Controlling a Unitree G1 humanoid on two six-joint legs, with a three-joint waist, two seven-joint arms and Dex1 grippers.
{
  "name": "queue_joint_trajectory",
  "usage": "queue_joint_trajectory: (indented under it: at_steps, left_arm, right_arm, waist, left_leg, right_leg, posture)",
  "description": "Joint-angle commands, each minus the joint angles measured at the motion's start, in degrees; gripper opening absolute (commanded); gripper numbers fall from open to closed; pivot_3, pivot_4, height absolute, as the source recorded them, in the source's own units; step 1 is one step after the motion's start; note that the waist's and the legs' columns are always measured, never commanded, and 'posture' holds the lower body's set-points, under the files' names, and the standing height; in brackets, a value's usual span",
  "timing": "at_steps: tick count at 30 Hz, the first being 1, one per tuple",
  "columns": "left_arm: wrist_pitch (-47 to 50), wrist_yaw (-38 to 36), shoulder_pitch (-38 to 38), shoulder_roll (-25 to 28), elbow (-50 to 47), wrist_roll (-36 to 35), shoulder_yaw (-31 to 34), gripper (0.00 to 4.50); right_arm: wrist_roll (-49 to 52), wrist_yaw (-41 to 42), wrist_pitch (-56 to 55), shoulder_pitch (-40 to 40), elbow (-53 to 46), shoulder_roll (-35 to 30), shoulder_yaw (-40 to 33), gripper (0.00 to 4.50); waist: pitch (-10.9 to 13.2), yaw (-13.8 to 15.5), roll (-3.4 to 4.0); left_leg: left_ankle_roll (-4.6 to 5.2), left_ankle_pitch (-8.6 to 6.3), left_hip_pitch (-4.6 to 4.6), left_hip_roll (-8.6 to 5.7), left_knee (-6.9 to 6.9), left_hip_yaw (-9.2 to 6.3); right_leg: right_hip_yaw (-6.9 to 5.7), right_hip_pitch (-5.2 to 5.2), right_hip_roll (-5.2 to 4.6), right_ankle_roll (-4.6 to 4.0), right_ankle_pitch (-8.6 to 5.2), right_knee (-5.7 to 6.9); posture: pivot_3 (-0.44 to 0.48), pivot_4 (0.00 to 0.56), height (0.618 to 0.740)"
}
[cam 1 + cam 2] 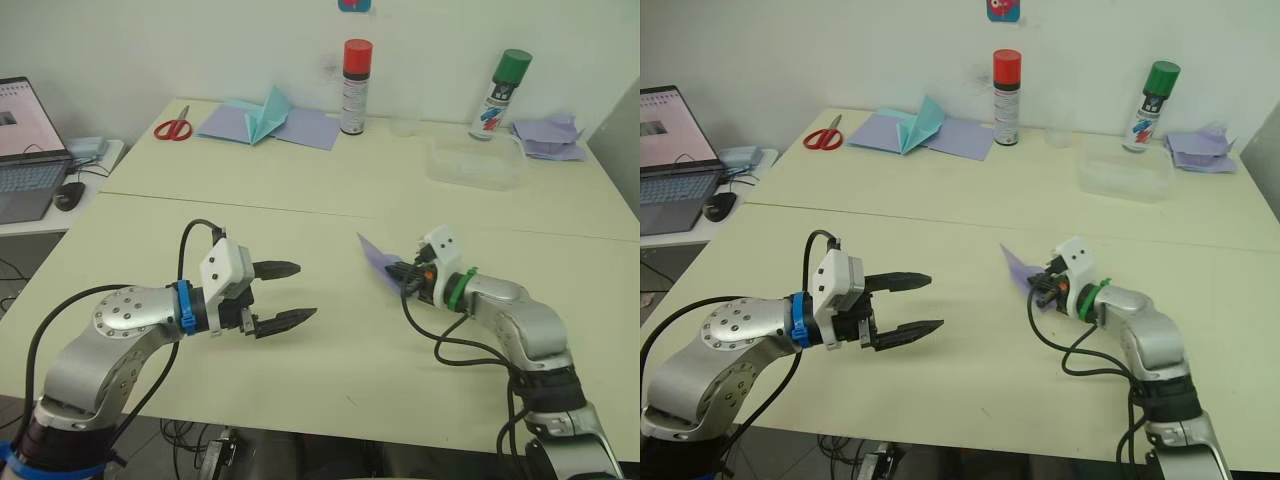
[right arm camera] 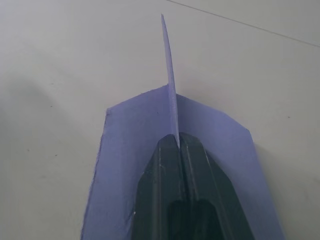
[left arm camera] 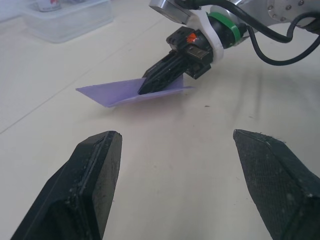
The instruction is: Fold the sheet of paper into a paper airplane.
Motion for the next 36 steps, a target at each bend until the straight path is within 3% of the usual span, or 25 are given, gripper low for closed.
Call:
queue_joint_trajectory:
  at_steps: [1, 7, 10, 15, 20, 36]
  left_arm:
    - [-0.8, -1.7, -3.7, 0.7, 0.6, 0.9, -1.8, 3.94]
    - [0.5, -8.0, -16.0, 1.9, 6.7, 2.3, -7.6, 3.94]
    - [-0.4, -10.6, -23.5, -0.5, 12.8, 3.4, -10.2, 4.48]
    - [-3.1, -14.3, -29.3, -2.6, 19.2, 7.1, -14.0, 4.49]
    - [-3.4, -16.0, -29.5, -4.6, 19.0, 7.6, -15.4, 4.49]
    - [-3.0, -16.1, -28.1, -5.7, 17.5, 7.6, -14.5, 4.49]
  right_arm:
    - [1.3, -2.4, 0.7, 1.8, -5.1, -2.4, -5.8, 0.01]
    - [1.4, -8.7, 4.3, 4.3, -6.1, -4.3, -13.9, 0.01]
    - [0.9, -12.4, 5.6, 4.3, -4.7, -3.6, -16.5, 0.0]
    - [1.3, -15.3, 6.8, 4.5, -3.2, -3.3, -18.2, 0.0]
    - [1.2, -18.4, 7.4, 4.7, -2.9, -2.1, -19.8, 0.0]
    - [2.3, -20.2, 5.4, 7.3, -0.1, 0.1, -21.1, 0.0]
  waist:
    - [0.0, 0.0, 0.0]
    - [0.0, 0.0, 0.02]
    - [0.0, 0.0, 0.03]
    - [0.0, -0.3, 0.08]
    - [0.0, -0.1, 0.12]
    - [0.0, -0.1, 0.12]
  left_leg:
    - [0.0, 0.0, -0.01, -0.01, 0.01, 0.0]
    - [0.0, 0.01, -0.03, 0.0, 0.06, -0.02]
    - [0.0, 0.01, -0.03, -0.01, 0.06, 0.01]
    - [-0.01, 0.01, -0.08, 0.0, 0.06, 0.1]
    - [-0.26, 0.16, -0.63, -0.04, 0.15, 0.07]
    - [-0.23, 0.17, -0.58, -0.04, 0.31, -0.01]
  right_leg:
    - [0.0, 0.0, 0.0, 0.01, 0.01, 0.0]
    - [0.01, 0.0, 0.19, 0.07, 0.03, 0.01]
    - [0.05, 0.0, 0.31, 0.08, 0.03, 0.01]
    - [0.18, -0.12, 0.38, 0.08, 0.04, 0.01]
    - [0.29, -0.68, 0.41, 0.1, 0.03, 0.33]
    - [0.36, -0.66, 0.48, 0.14, 0.0, 0.65]
  posture:
    - [0.0, 0.15, 0.74]
    - [0.0, 0.15, 0.74]
    - [0.0, 0.15, 0.74]
    - [0.0, 0.15, 0.74]
    - [0.0, 0.15, 0.74]
    - [0.0, 0.15, 0.74]
